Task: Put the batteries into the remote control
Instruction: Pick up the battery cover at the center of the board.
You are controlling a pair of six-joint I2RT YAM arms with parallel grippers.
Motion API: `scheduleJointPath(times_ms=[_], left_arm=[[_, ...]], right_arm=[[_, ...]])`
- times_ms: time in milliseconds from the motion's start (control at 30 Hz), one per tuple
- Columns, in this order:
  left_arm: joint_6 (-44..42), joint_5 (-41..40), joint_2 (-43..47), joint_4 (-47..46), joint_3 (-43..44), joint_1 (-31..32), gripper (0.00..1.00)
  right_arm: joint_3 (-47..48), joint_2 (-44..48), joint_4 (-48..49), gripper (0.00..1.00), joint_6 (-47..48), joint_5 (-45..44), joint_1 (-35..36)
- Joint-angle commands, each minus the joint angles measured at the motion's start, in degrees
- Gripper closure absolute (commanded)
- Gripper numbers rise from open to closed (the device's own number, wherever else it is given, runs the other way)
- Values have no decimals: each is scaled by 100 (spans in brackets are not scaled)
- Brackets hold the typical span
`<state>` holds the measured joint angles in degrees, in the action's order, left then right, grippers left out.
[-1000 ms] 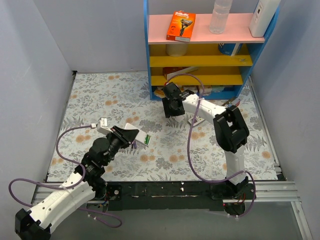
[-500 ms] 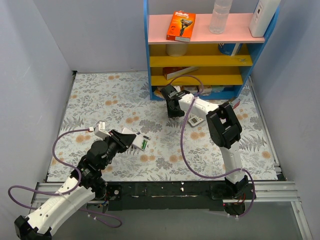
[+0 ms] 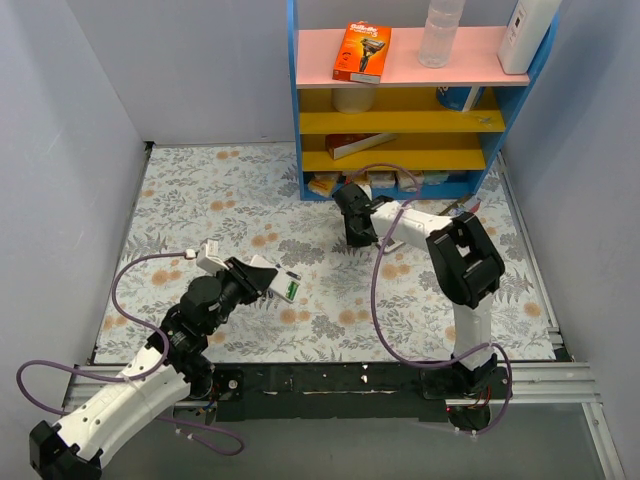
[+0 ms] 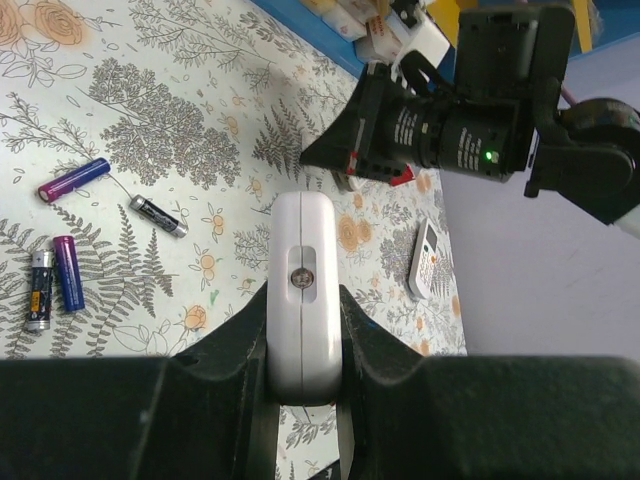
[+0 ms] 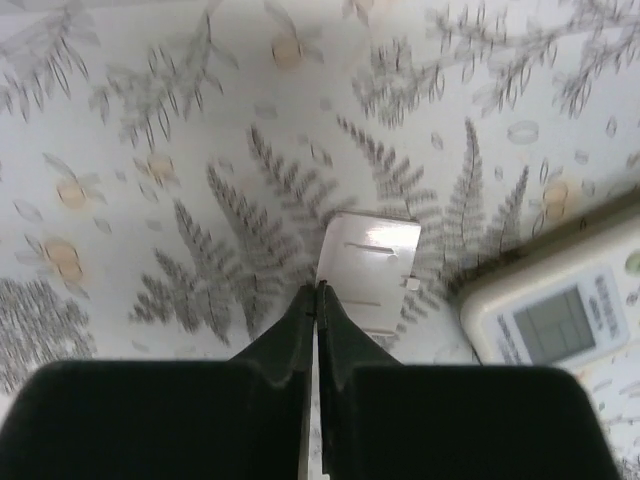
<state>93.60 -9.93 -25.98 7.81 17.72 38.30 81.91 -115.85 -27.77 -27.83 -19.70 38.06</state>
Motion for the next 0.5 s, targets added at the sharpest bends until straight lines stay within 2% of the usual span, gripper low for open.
scheduleJointPath(times_ms=[0, 100, 200, 267, 433, 467], left_arm=[[-97, 167, -161, -473, 145, -25, 100], [-123, 237, -293, -675, 109, -34, 100], [-167, 220, -320, -903, 48, -34, 100], [-193, 220, -303, -1080, -13, -42, 100], [-246, 202, -346, -1352, -75, -42, 100], [-255, 228, -355, -1379, -75, -51, 100]], right_arm=[[-972, 755, 191, 97, 304, 581, 122], [-1849, 1570, 622, 99, 542, 1388, 201], [-2598, 2513, 1640, 99, 297, 2600, 201], [-3284, 3074, 2572, 99, -27, 3260, 201], [-4480, 3666, 4830, 99, -1144, 4131, 201], [-4804, 3710, 5651, 99, -1276, 4228, 193]])
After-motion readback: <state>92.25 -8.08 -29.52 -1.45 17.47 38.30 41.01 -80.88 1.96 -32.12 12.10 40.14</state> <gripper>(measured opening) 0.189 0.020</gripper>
